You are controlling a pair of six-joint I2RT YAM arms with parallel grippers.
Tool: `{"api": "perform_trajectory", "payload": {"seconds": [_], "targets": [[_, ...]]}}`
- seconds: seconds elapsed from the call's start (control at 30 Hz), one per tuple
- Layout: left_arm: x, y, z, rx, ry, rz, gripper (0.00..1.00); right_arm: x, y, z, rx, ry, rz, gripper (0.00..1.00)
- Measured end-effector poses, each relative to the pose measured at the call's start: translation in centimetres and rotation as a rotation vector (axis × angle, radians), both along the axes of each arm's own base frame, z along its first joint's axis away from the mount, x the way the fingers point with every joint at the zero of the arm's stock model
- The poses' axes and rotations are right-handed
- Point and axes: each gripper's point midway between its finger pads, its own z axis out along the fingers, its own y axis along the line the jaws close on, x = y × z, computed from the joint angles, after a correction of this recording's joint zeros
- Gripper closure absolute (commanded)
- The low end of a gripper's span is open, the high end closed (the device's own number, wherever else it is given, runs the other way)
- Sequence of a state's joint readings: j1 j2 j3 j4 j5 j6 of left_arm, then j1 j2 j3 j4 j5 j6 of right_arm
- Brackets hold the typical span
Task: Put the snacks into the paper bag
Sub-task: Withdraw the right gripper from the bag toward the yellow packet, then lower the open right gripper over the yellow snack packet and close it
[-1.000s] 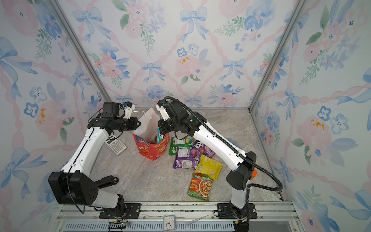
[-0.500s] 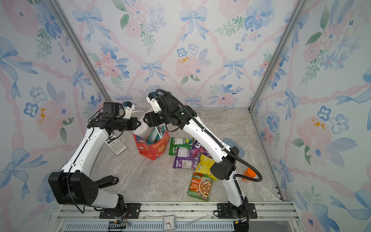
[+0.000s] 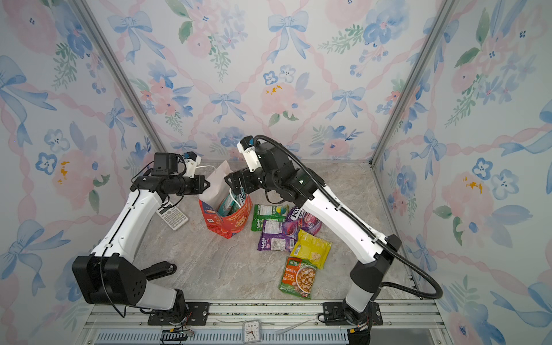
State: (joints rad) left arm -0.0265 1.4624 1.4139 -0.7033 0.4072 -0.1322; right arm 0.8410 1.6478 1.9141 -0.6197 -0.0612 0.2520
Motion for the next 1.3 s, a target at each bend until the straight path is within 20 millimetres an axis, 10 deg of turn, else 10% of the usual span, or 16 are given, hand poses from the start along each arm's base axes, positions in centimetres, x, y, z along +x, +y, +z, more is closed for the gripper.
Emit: {"api": "perform_trajectory", "payload": {"seconds": [0.2, 0.43, 0.7, 1.07, 1.3], "targets": [[-0.1, 0.0, -0.3, 0.0, 0.006, 0.0, 1.0, -0.4, -8.4, -2.7, 0.008, 0.008, -0.184, 0.04], [0.0, 0.0, -0.3, 0.0, 0.002, 0.001, 1.0, -2.1, -15.5, -14.5, -0.078, 0.251, -0.384, 0.0], [0.1, 0.0, -0.4, -0.002, 0.002, 0.002, 1.0, -8.7, -19.7, -27.1, -0.163, 0.578, -0.494, 0.07], [0.0, 0.0, -0.9, -0.002, 0.007, 0.002, 1.0, -10.1, -20.4, -30.0, -0.121, 0.691, -0.56, 0.14], [0.0, 0.0, -0.9, -0.002, 0.007, 0.002, 1.0, -11.0, -24.8, -31.7, -0.018, 0.736, -0.717, 0.19]]}}
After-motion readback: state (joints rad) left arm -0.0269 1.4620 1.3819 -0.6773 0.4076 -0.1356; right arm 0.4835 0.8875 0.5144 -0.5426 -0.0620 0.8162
